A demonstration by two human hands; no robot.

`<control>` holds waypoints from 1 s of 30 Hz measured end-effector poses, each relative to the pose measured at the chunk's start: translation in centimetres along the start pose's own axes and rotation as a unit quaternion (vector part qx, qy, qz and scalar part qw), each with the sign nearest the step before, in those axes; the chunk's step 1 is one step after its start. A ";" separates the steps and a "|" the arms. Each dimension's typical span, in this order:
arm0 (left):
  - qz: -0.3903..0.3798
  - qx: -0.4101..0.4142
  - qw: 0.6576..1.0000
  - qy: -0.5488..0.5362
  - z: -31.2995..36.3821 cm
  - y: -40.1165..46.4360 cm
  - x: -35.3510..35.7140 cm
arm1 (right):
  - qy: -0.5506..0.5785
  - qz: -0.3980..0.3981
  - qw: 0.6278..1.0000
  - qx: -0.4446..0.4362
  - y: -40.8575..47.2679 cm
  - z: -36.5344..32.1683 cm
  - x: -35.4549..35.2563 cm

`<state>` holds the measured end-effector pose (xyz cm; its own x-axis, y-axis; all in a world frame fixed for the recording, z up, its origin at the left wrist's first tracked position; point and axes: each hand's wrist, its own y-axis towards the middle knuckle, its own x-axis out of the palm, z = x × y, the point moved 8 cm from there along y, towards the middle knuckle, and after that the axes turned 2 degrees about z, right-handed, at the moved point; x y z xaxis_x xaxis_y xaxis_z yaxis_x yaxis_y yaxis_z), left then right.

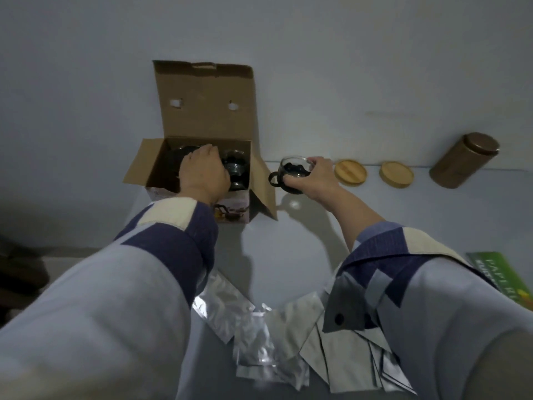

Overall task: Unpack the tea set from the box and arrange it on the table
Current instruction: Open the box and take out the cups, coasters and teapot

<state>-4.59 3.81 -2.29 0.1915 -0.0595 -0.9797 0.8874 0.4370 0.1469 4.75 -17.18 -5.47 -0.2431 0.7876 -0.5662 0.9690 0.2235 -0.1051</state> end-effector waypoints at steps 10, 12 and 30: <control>-0.116 0.111 0.985 -0.065 16.4 -4.4 8.6 | -0.018 0.017 0.996 0.082 -0.2 11.7 -7.4; -0.165 0.101 0.979 -0.070 17.9 -5.4 11.2 | -0.021 0.028 0.996 0.082 -0.3 13.5 -8.6; -0.333 0.029 0.940 -0.068 20.7 -8.6 19.0 | 0.007 0.011 0.997 0.080 1.9 20.1 -10.0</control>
<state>0.13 -19.66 -19.33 -0.3654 -0.4183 -0.8316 0.8502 0.2138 -0.4811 9.87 -36.15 -16.42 -0.2206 0.7995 -0.5587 0.9686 0.1120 -0.2222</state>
